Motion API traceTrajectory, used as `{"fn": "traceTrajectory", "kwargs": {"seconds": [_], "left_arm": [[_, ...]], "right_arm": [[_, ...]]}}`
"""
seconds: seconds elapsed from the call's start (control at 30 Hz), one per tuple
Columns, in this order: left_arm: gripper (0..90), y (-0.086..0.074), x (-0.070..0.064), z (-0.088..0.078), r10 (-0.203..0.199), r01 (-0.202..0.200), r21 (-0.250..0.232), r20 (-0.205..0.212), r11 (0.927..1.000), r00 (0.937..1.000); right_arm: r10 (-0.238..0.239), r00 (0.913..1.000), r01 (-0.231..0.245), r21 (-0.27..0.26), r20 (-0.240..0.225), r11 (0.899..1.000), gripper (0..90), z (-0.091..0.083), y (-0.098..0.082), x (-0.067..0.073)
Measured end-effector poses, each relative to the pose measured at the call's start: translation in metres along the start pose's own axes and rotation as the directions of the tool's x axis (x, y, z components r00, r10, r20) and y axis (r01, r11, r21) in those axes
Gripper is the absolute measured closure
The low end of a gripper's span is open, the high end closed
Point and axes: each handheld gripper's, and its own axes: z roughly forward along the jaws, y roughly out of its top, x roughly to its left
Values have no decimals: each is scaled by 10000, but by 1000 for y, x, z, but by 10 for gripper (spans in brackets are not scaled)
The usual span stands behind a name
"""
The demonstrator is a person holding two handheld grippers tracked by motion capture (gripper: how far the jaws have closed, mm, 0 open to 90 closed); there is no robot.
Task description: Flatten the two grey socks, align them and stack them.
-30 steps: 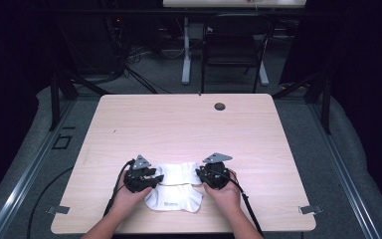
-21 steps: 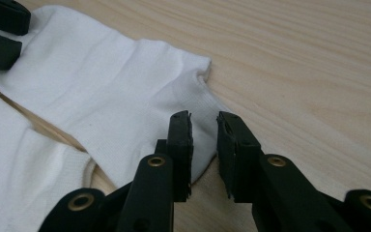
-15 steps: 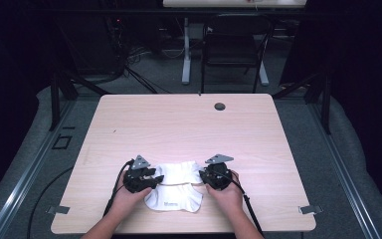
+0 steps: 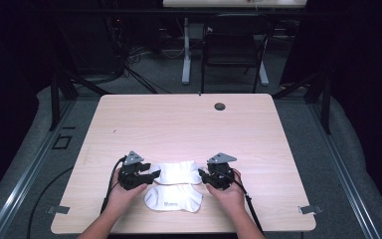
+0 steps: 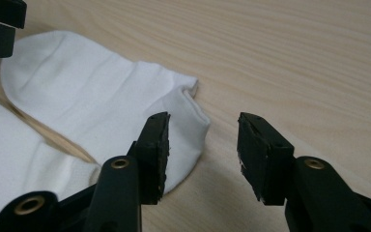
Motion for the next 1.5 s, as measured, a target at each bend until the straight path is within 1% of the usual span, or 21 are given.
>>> {"fn": "traceTrajectory", "kwargs": {"seconds": [0.03, 0.07, 0.1, 0.17, 0.23, 0.43, 0.47, 0.53, 0.57, 0.7, 0.83, 0.87, 0.93, 1.07, 1.13, 1.17, 1.2, 1.23, 1.27, 1.4, 1.5], "left_arm": [[456, 1, 2, -1, -10, 10, 7, -26, 10000, 10000], [456, 1, 3, -1, -66, 66, 6, -58, 10000, 10000], [454, 1, 5, -1, -90, 90, 39, -6, 10000, 10000], [454, 2, 9, -2, 116, -116, 146, -34, 9998, 9999], [452, 2, 10, -1, 311, -311, 2, -7, 9995, 9995], [455, 2, 14, 2, 165, -164, 139, -123, 9998, 9998], [458, 2, 15, 4, 175, -168, 253, -251, 9995, 9995], [472, 1, 16, 6, 114, -103, 395, -284, 9992, 9995], [485, 1, 16, 7, 133, -121, 432, -284, 9990, 9995], [526, 0, 16, 10, 62, -46, 581, -273, 9983, 9996], [567, -1, 16, 12, 38, -21, 708, -232, 9975, 9997], [599, -1, 16, 13, 8, 6, 753, -197, 9972, 9998], [628, -2, 15, 13, -54, 66, 828, -139, 9965, 9999], [684, -2, 14, 14, 27, -26, 977, -15, 9952, 10000], [714, -3, 13, 14, 30, -29, 999, -12, 9950, 10000], [730, -3, 13, 14, 30, -29, 999, -12, 9950, 10000], [756, -3, 13, 14, 8, -11, 1006, 24, 9949, 10000], [769, -3, 13, 14, 17, -22, 1024, 45, 9947, 10000], [780, -3, 13, 14, 35, -40, 1032, 56, 9947, 10000], [859, -3, 13, 13, 79, -92, 963, 138, 9953, 9999], [880, -2, 13, 11, 12, -33, 915, 231, 9958, 9997]], "right_arm": [[60, 10000, -62, -179, -75, 9998, 537, 0, 1, 0], [132, 9998, -134, -173, -112, 9998, 526, 0, 2, 0], [182, 9998, -182, -145, -16, 9997, 515, 1, 2, 0], [284, 9996, -282, -147, 89, 9995, 513, 2, 2, -1], [296, 9995, -294, -110, 147, 9995, 515, 3, 2, -2], [251, 9997, -250, -162, 59, 9996, 573, 3, 2, -2], [213, 9998, -213, -124, 14, 9997, 597, 4, 3, -3], [330, 9993, -332, -105, -152, 9994, 615, 4, 3, -3], [435, 9988, -439, -174, -214, 9989, 623, 5, 3, -3], [310, 9990, -310, -1, -307, 9995, 636, 8, 2, -3], [465, 9981, -464, 45, -397, 9989, 633, 10, 1, -5], [500, 9977, -492, 200, -448, 9986, 624, 12, 0, -7], [643, 9967, -633, 216, -502, 9978, 630, 14, -1, -7], [695, 9951, -678, 265, -701, 9974, 713, 16, -2, -7], [628, 9958, -613, 248, -660, 9978, 762, 17, -2, -5], [628, 9958, -613, 248, -660, 9978, 762, 17, -2, -5], [630, 9952, -606, 349, -745, 9976, 814, 17, -2, -5], [639, 9950, -614, 349, -763, 9975, 830, 17, -2, -4], [555, 9952, -523, 411, -805, 9978, 844, 17, -1, -5], [527, 9949, -498, 365, -856, 9981, 866, 15, -1, -3], [384, 9956, -359, 302, -854, 9989, 868, 13, 0, -2]]}}
